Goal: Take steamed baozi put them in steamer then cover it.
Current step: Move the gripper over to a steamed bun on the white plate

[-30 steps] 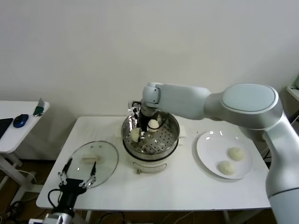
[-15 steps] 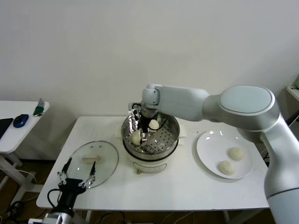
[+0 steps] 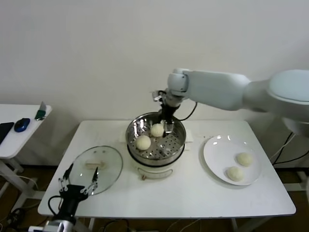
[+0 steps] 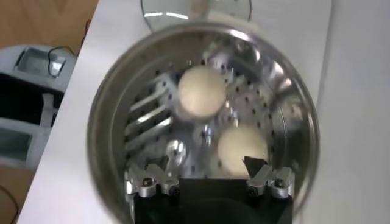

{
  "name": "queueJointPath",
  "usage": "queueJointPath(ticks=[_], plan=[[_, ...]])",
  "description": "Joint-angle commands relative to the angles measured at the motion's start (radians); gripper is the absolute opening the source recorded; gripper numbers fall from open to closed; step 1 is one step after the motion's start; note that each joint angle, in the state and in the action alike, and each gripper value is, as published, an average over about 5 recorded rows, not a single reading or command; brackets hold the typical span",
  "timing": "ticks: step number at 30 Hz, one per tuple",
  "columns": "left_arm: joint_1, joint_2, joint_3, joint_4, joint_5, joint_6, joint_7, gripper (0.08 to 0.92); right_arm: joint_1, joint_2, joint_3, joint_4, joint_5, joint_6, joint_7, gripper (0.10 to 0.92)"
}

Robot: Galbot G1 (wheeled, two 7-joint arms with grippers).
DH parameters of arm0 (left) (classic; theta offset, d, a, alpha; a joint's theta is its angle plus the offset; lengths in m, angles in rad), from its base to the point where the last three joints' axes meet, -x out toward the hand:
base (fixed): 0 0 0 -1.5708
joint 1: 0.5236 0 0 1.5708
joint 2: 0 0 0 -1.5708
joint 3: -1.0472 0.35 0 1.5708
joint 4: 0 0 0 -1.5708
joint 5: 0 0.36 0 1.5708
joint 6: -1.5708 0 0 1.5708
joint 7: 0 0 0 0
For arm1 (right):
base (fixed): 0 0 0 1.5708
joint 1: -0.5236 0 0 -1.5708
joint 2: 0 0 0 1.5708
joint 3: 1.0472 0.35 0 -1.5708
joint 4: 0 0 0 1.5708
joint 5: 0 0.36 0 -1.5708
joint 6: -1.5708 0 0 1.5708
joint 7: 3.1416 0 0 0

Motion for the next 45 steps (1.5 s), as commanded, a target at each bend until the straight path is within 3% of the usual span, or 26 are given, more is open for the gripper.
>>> queueJointPath(ticks=[1,9,19,45], plan=[[-0.005,-0.002,0.000,0.001,0.001,0.005,0.000,0.823,0.096,-0.372,-0.033,0.230,-0.194,0.047,-0.051,0.823],[0.000,-0.007,-0.006,0.003,0.005,0.010,-0.001,0.823,-0.090,-0.583,0.035,0.268,-0.436,0.070,-0.053,0.823],[0.011,-0.027,-0.008,0.004,0.026,0.016,-0.003,0.823,-0.353,-0.630,0.187,0.139,-0.635,0.138,-0.070,0.823],[0.002,-0.036,-0.005,0.027,0.043,0.022,-0.005,0.823,-0.562,-0.540,0.335,0.016,-0.685,0.149,-0.074,0.823]])
